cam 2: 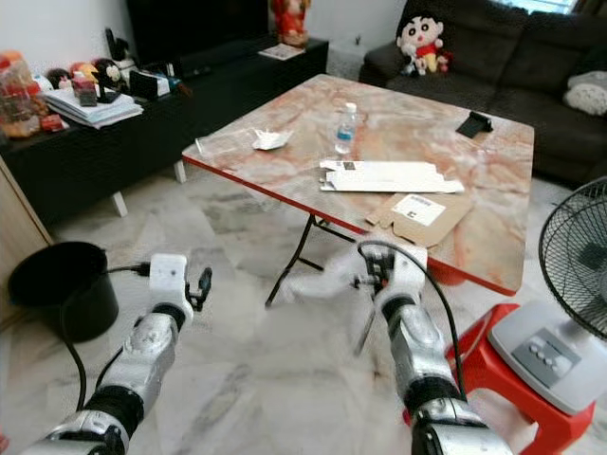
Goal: Picking trash to rubbish bin
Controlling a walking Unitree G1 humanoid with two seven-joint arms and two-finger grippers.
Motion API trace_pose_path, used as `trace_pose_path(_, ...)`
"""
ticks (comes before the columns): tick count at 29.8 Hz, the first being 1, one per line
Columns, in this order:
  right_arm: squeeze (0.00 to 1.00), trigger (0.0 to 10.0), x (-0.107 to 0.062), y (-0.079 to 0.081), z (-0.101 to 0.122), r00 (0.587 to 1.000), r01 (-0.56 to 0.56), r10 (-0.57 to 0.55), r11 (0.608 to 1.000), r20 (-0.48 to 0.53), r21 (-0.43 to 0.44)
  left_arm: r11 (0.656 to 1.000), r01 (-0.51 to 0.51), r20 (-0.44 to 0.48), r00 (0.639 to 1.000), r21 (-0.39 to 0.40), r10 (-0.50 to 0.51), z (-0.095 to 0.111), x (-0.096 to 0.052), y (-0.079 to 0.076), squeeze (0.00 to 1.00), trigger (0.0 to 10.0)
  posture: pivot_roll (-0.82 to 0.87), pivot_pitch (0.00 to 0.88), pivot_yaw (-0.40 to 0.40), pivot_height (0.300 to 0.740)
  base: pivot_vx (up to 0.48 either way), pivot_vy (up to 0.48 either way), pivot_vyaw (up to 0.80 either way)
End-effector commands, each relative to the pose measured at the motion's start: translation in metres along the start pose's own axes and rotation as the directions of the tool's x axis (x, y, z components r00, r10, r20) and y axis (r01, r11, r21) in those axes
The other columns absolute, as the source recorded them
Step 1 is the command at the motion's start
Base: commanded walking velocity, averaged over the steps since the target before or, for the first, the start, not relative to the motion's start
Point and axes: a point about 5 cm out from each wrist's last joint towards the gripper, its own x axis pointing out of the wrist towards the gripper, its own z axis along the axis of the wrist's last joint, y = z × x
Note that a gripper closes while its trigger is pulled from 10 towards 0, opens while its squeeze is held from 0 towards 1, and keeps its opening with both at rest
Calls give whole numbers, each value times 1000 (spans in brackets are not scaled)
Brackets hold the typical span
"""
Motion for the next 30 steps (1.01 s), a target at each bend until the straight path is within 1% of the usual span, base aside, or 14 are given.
trace_pose_path(1, 0, 10000, -6, -11, -14, 995, 55, -55, 998, -82, -9, 1000, -8, -93, 996, 0, 8, -17, -4, 3, 0, 10000, -10, 0, -81, 740, 0, 0, 0)
trace_pose_path(3, 0, 10000, -6, -12, -15, 994, 59, -59, 998, -88, -10, 1000, -9, -98, 995, 0, 9, -18, -4, 3, 0, 10000, -10, 0, -81, 740, 0, 0, 0)
trace_pose_path(4, 0, 10000, -13, -18, -29, 986, 90, -91, 996, -140, -13, 1000, -11, -130, 991, 5, 12, -27, -8, 4, 0, 10000, -10, 0, -81, 740, 0, 0, 0)
trace_pose_path(5, 0, 10000, -27, -28, -53, 961, 147, -147, 989, -234, -18, 1000, -16, -189, 982, 6, 17, -42, -14, 4, 0, 10000, -10, 0, -81, 740, 0, 0, 0)
trace_pose_path(8, 0, 10000, -42, -35, -76, 931, 192, -187, 981, -313, -15, 1000, -18, -244, 969, 15, 21, -57, -22, 4, 0, 10000, -6, 0, -81, 740, 0, 0, 0)
trace_pose_path(12, 0, 10000, -53, -37, -93, 906, 214, -204, 977, -370, -17, 999, -36, -268, 963, -7, 32, -67, -29, 6, 0, 10000, -7, 0, -77, 740, 0, 0, 0)
trace_pose_path(14, 0, 10000, -56, -36, -97, 901, 214, -205, 977, -383, -19, 999, -44, -271, 962, -16, 38, -70, -32, 8, 0, 10000, -7, 0, -74, 740, 0, 0, 0)
trace_pose_path(19, 0, 10000, -59, -36, -102, 895, 209, -203, 977, -397, -27, 991, -112, -286, 954, -76, 86, -81, -41, 22, 0, 10000, -8, 0, -69, 740, 0, 0, 0)
trace_pose_path(20, 0, 10000, -59, -36, -101, 895, 210, -205, 977, -395, -30, 992, -115, -300, 949, -58, 92, -86, -46, 27, 0, 10000, -4, 0, -67, 740, 0, 0, 0)
trace_pose_path(22, 0, 10000, -59, -36, -101, 896, 212, -208, 977, -392, -35, 993, -111, -310, 946, -41, 93, -89, -48, 28, 0, 10000, -4, 0, -67, 740, 0, 0, 0)
trace_pose_path(23, 0, 10000, -58, -36, -100, 899, 217, -212, 976, -383, -31, 994, -111, -325, 941, -23, 97, -95, -54, 32, 0, 10000, -4, 0, -65, 740, 0, 0, 756)
trace_pose_path(25, 0, 10000, -58, -36, -101, 897, 214, -211, 976, -389, -37, 988, -149, -348, 928, -25, 131, -104, -62, 39, 0, 10000, -3, 0, -62, 740, 0, 0, 800)
trace_pose_path(27, 0, 10000, -58, -35, -101, 895, 213, -212, 976, -394, -40, 977, -213, -351, 915, -2, 198, -110, -70, 48, 0, 10000, -2, 0, -62, 740, 0, 0, 800)
trace_pose_path(30, 0, 10000, -58, -34, -102, 895, 212, -210, 976, -394, -39, 969, -248, -354, 907, -8, 229, -113, -74, 52, 0, 10000, -3, 0, -62, 740, 0, 0, 800)
